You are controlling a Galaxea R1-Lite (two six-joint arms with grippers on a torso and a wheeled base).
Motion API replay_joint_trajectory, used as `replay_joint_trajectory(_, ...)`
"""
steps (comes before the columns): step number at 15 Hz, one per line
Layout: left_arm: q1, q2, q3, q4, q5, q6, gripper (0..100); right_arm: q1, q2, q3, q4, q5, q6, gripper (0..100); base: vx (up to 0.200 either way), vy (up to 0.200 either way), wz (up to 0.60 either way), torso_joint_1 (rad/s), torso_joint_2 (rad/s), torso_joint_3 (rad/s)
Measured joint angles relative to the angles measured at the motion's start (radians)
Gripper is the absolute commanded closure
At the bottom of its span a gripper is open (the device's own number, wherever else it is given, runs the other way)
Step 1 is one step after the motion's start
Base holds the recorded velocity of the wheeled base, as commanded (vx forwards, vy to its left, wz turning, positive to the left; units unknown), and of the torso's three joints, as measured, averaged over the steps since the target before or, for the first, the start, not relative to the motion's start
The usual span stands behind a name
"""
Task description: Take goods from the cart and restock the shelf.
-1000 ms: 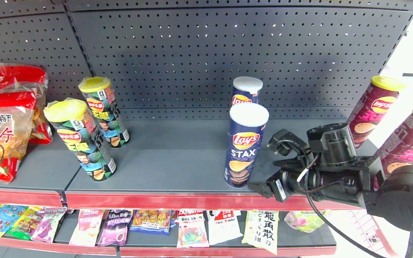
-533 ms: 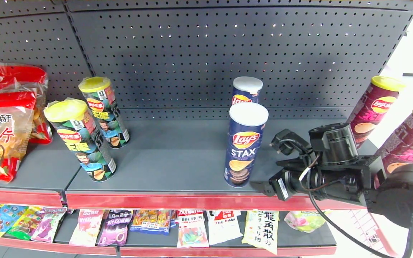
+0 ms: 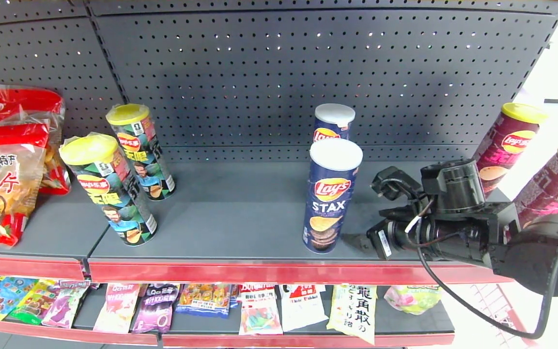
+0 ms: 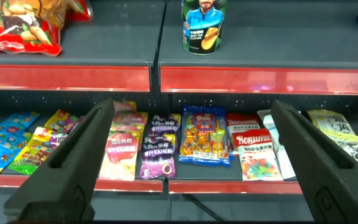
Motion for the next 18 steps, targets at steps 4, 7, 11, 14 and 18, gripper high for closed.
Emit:
replay_joint_trajectory(4, 0.0, 0.0, 0.0, 0.0, 0.0, 0.0, 0, 0.003, 0.011, -0.007, -0.002, 0.0, 0.0, 0, 0.0, 0.0, 0.0, 0.0, 0.0, 0.0)
replay_joint_trajectory(7, 0.0, 0.0, 0.0, 0.0, 0.0, 0.0, 0, 0.011, 0.016, -0.013, -0.001, 0.0, 0.0, 0, 0.0, 0.0, 0.0, 0.0, 0.0, 0.0)
replay_joint_trajectory(11, 0.0, 0.0, 0.0, 0.0, 0.0, 0.0, 0, 0.013, 0.022, -0.016, -0.002, 0.0, 0.0, 0, 0.0, 0.0, 0.0, 0.0, 0.0, 0.0)
replay_joint_trajectory(14, 0.0, 0.0, 0.0, 0.0, 0.0, 0.0, 0, 0.014, 0.026, -0.017, -0.002, 0.0, 0.0, 0, 0.0, 0.0, 0.0, 0.0, 0.0, 0.0)
replay_joint_trajectory(18, 0.0, 0.0, 0.0, 0.0, 0.0, 0.0, 0, 0.019, 0.031, -0.031, -0.002, 0.0, 0.0, 0, 0.0, 0.0, 0.0, 0.0, 0.0, 0.0)
